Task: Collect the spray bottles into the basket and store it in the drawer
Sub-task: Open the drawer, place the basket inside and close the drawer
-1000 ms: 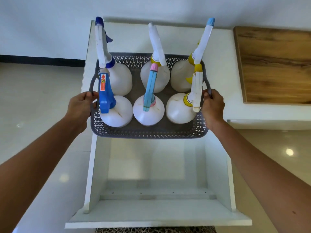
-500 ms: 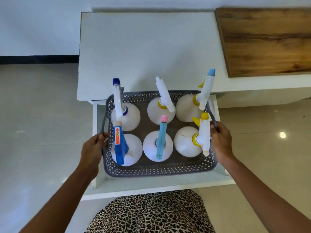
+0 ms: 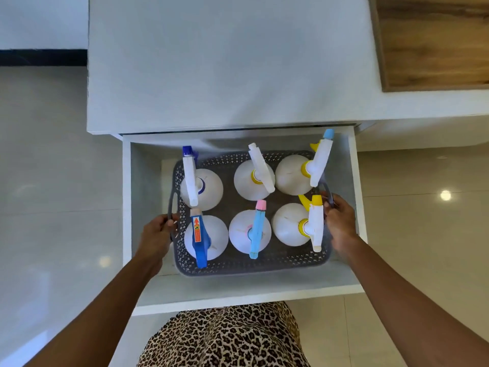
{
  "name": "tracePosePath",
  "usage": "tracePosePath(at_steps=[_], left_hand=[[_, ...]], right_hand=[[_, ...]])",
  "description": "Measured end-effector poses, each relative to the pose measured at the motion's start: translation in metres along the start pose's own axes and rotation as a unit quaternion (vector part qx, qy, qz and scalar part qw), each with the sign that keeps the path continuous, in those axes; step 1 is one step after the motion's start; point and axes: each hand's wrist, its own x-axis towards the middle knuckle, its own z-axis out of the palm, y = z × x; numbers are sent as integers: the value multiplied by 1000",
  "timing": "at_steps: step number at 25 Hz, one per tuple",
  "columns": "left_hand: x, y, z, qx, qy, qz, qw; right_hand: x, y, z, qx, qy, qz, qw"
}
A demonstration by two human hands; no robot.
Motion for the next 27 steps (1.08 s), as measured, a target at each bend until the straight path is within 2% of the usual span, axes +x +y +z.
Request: tracePosePath(at_steps=[12,27], left_hand=[[88,-38,36,3,27,-49,998],[115,-64,48,41,40,-71,996]], right_hand=[[80,41,49,-44,8,93,995],[98,68,63,-34,2,79,996]])
